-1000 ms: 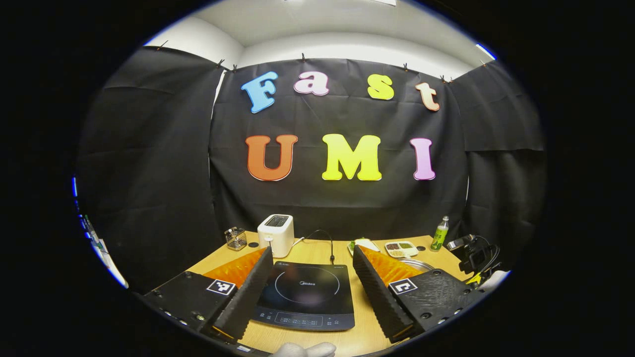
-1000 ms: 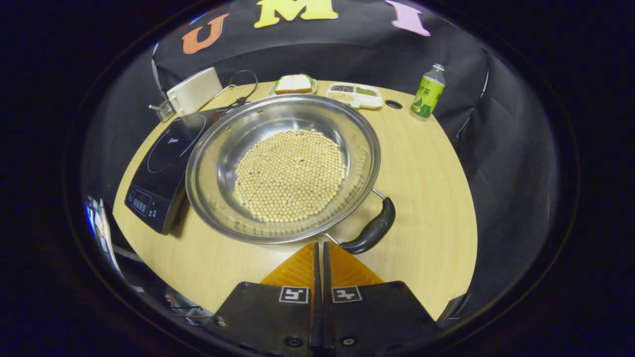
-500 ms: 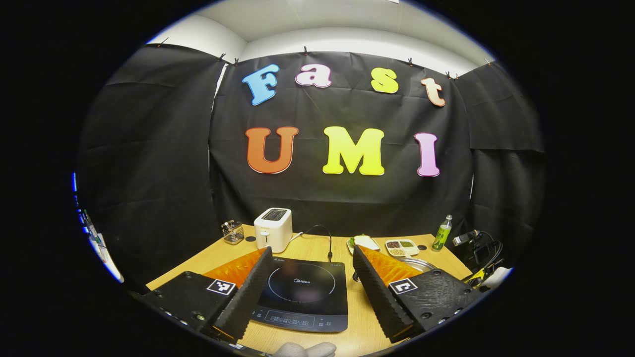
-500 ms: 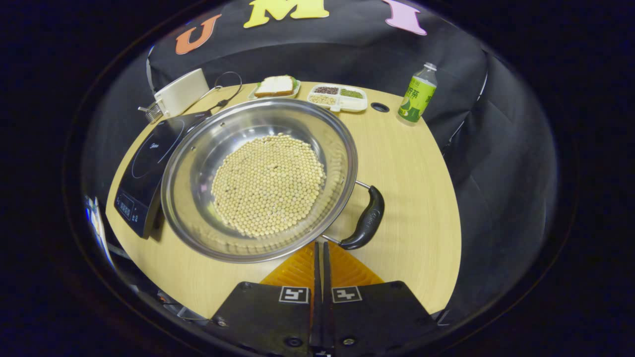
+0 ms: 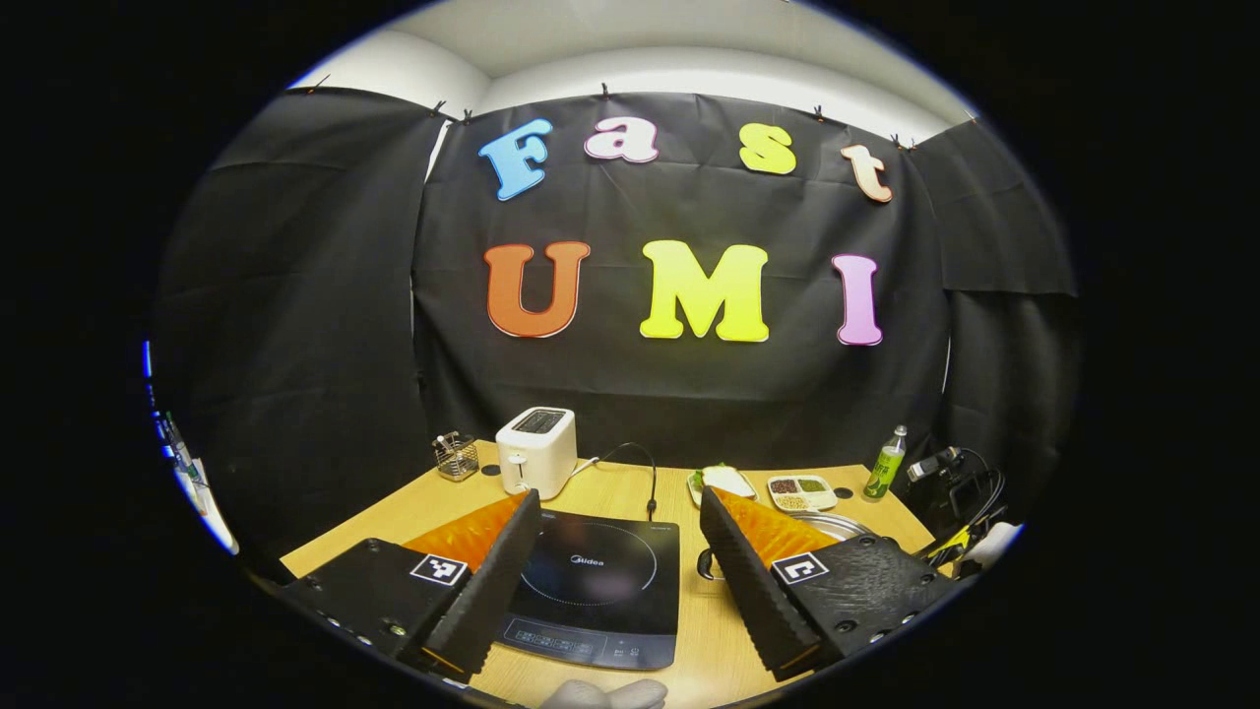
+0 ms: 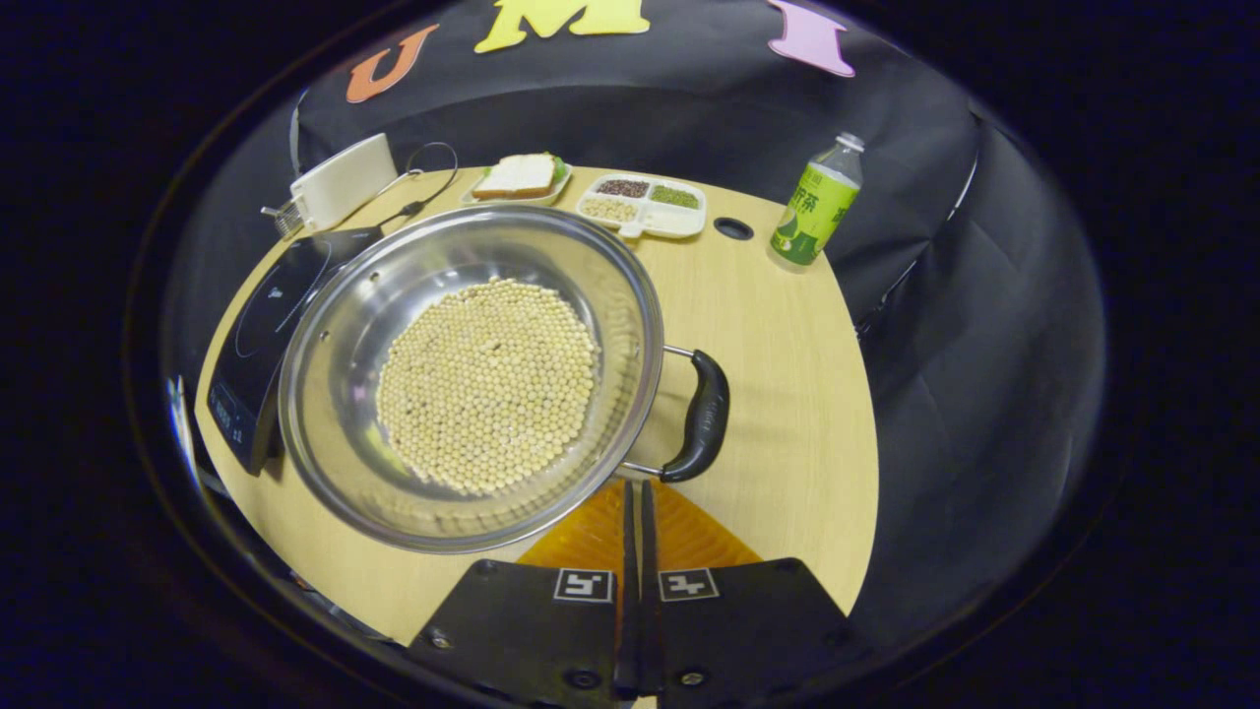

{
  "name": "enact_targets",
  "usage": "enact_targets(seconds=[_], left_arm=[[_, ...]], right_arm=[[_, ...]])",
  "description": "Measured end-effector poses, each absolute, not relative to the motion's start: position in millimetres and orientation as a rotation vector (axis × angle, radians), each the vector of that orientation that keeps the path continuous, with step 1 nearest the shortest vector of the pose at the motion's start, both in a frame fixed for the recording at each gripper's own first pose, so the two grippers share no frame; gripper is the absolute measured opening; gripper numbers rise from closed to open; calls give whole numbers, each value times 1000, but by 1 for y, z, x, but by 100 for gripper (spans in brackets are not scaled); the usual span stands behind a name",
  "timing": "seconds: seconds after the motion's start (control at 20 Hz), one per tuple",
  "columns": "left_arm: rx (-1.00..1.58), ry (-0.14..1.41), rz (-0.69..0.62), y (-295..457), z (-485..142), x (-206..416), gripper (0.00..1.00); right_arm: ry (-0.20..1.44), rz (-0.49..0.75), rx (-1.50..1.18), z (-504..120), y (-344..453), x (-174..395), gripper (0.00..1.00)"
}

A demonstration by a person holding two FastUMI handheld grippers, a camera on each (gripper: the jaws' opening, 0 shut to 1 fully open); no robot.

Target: First push the handle of the pot to place it horizontally, then grasp the pot with both hands and set it on the induction cooktop.

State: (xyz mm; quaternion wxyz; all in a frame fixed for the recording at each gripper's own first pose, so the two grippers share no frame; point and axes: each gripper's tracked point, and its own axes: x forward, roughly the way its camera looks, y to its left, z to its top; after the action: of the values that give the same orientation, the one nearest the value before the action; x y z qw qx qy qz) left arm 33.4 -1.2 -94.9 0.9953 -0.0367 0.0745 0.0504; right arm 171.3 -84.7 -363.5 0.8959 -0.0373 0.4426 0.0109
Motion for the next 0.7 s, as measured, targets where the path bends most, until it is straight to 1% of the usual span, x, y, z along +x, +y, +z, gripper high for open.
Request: enact_targets(seconds=[0.05, 0.1, 0.15, 0.2, 0.25, 0.3, 0.35, 0.5, 0.55, 0.6, 0.65, 0.7], left_arm=[[-75, 153, 104, -3, -95, 35, 96], [-78, 155, 107, -5, -95, 36, 96], [-79, 151, 108, -7, -93, 37, 96], [-78, 150, 107, -8, -92, 37, 96], [-74, 149, 106, -8, -91, 37, 96], [-70, 152, 101, -10, -91, 37, 96], [-66, 151, 94, -11, -91, 34, 96], [-46, 149, 65, -14, -90, 29, 96], [-39, 146, 52, -16, -91, 28, 96], [-31, 150, 40, -17, -94, 25, 96], [-22, 155, 28, -19, -97, 24, 96], [-14, 162, 13, -21, -101, 23, 96]], right_arm=[[919, 24, -76, -364, -87, 173, 1], [917, 24, -81, -364, -89, 173, 4], [911, 21, -86, -363, -92, 174, 1], [904, 19, -83, -362, -94, 174, 0], [893, 13, -79, -360, -95, 172, 4], [881, 2, -76, -357, -98, 170, 4], [863, -8, -76, -352, -100, 167, 1], [800, -40, -68, -332, -104, 151, 1], [774, -48, -60, -324, -104, 145, 4], [749, -56, -50, -317, -103, 136, 3], [731, -55, -39, -311, -100, 127, 7], [710, -56, -31, -304, -96, 117, 9]])
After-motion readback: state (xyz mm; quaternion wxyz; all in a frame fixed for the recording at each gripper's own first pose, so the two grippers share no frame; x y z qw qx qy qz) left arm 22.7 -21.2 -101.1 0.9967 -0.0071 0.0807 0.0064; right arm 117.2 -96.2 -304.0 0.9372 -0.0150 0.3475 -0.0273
